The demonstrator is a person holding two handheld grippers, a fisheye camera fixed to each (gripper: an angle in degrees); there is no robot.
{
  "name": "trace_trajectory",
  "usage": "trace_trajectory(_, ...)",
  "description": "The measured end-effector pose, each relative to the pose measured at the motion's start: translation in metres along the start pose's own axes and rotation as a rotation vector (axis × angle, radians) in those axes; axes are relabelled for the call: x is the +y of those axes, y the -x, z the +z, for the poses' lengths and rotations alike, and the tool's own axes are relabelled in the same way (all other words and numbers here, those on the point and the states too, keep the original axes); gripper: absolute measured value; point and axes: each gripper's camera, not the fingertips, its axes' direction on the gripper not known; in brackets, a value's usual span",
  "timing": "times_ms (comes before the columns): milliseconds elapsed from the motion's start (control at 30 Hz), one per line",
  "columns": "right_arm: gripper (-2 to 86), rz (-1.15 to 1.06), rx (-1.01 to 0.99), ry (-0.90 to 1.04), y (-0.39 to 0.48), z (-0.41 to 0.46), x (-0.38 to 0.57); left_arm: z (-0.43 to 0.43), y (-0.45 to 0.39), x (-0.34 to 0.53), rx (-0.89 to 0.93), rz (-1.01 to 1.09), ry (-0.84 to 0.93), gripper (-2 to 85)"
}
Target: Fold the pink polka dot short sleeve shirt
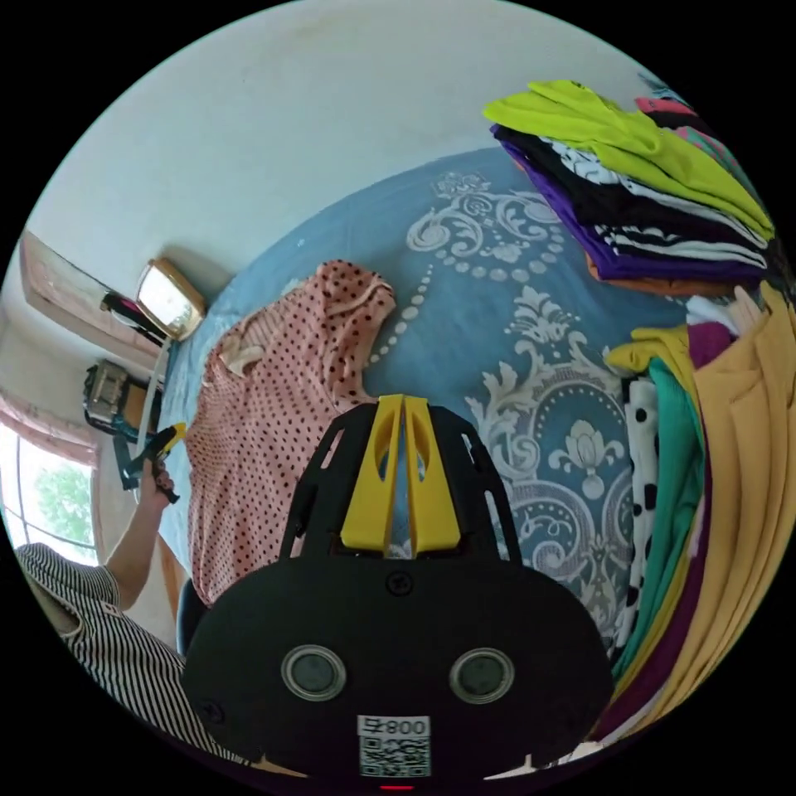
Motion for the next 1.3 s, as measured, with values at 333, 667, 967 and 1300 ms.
trace_trajectory(333,5.1,-0.065,0.088,0.055,0.044,0.067,-0.101,0.075,-0.025,-0.057,-0.013,0.104,0.051,7.1)
trace_trajectory(667,0.4,-0.18,0.203,0.068,0.092,0.071,-0.129,0.125,-0.04,-0.049,-0.148,0.097,0.054,4.0)
trace_trajectory(967,1.0,-0.086,-0.006,-0.021,0.098,0.063,-0.099,0.132,-0.106,0.005,0.084,0.256,0.039,7.5)
trace_trajectory(1300,2.7,-0.373,-0.003,0.083,0.244,0.121,-0.101,0.279,-0.246,0.032,-0.08,0.629,0.353,8.3)
